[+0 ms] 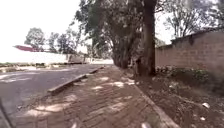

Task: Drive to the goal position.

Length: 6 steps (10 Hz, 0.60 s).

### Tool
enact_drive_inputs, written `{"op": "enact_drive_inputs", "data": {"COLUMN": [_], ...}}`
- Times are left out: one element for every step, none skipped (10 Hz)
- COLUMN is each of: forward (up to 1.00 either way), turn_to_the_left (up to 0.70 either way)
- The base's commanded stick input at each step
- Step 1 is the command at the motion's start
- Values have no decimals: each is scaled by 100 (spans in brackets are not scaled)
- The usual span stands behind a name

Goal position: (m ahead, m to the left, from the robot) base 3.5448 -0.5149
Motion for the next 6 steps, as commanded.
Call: {"op": "enact_drive_inputs", "data": {"forward": [50, 50, 50, 50, 50, 50], "turn_to_the_left": [0, 0, 0, 0, 0, 0]}}
